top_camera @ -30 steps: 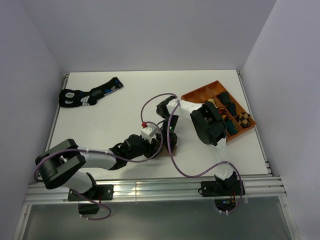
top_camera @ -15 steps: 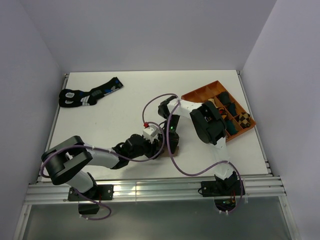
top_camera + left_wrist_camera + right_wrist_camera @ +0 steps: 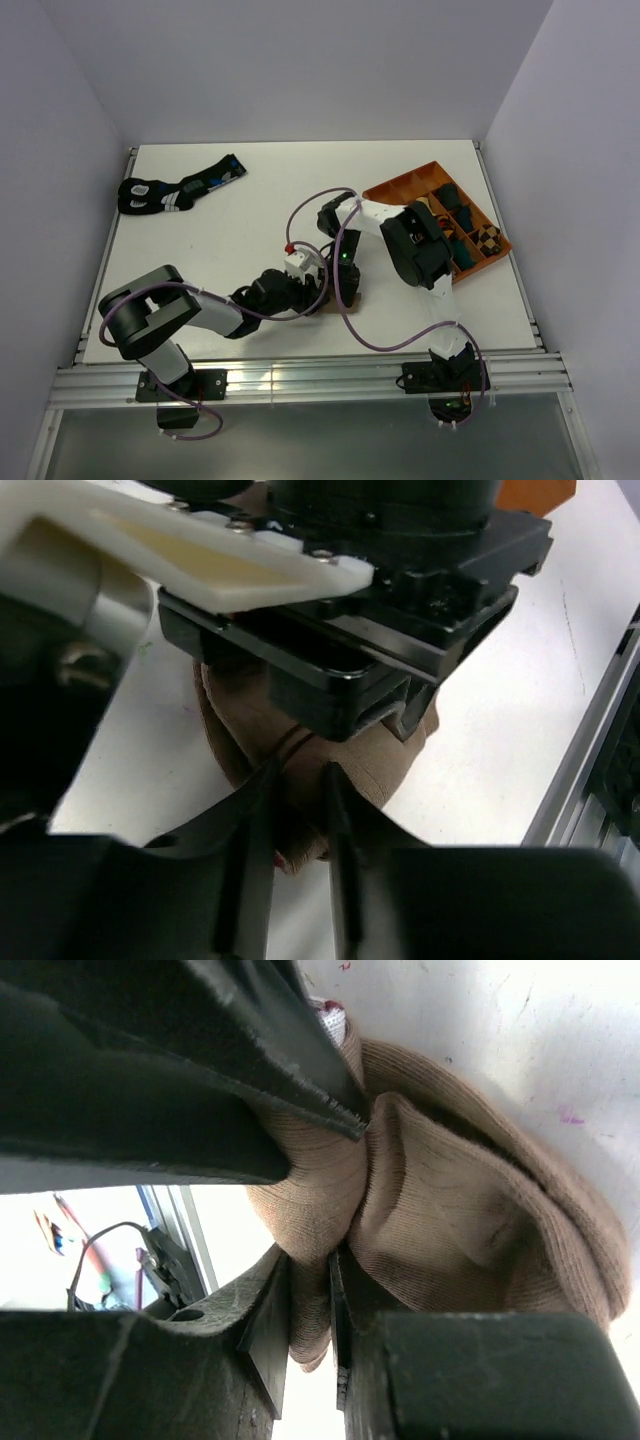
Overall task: Roll the socks
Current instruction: Roll the sock at the center of the board.
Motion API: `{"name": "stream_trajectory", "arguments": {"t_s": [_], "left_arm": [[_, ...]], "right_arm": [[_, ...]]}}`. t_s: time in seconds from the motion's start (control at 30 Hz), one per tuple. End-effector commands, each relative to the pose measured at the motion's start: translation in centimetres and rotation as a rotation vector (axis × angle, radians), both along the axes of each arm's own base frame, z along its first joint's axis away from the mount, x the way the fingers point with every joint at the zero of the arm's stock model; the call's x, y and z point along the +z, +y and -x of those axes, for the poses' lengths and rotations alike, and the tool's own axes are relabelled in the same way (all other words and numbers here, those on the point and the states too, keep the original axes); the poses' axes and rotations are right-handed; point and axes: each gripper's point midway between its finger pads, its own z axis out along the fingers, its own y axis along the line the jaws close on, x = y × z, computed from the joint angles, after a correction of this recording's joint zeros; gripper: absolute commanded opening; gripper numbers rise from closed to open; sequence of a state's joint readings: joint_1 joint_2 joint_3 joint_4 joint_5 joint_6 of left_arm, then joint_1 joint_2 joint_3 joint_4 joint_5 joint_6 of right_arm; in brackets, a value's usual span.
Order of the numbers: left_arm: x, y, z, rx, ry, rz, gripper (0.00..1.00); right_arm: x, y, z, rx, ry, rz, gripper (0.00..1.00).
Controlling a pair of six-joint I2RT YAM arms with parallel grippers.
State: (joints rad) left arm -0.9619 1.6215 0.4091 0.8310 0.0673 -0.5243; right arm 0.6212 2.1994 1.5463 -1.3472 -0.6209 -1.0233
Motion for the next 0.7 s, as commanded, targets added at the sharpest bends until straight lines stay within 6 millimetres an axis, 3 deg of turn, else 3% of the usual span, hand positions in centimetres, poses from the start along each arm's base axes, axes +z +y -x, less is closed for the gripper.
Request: {"name": "stream_trajectory", "arguments": {"t_s": [0.0,0.03,0.17,0.37,0.5,0.67], "left_arm": [[-1.8,-0.8,3.7,-0.122,0.091,-0.007,0.26],[-2.1,-0.6,3.9,-0.121,0.102,-0.011,0.16],[-3.2,-0.2,4.6,-0.11,0.14,-0.044,0.01],[-4.0,0.1,5.2,-0.088,0.193,-0.09,0.0],[-4.6,0.8,5.5,-0.05,0.262,-0.127,0.0],[-4.7,1.4,6.0,0.001,0.339,-0.131,0.0]], "right_arm": [[-0.4,3.7,-2.3,-0.037,-0.138,-0.132,0.24],[-0.5,3.8,-2.4,-0.046,-0.148,-0.131,0.25],[0.1,4.2,-2.9,-0.086,-0.184,-0.141,0.27],[0.6,4.4,-4.0,-0.146,-0.264,-0.145,0.39],[0.8,4.4,-5.5,-0.214,-0.362,-0.16,0.56],[2.9,4.1,-6.5,-0.306,-0.434,-0.201,0.68]]}}
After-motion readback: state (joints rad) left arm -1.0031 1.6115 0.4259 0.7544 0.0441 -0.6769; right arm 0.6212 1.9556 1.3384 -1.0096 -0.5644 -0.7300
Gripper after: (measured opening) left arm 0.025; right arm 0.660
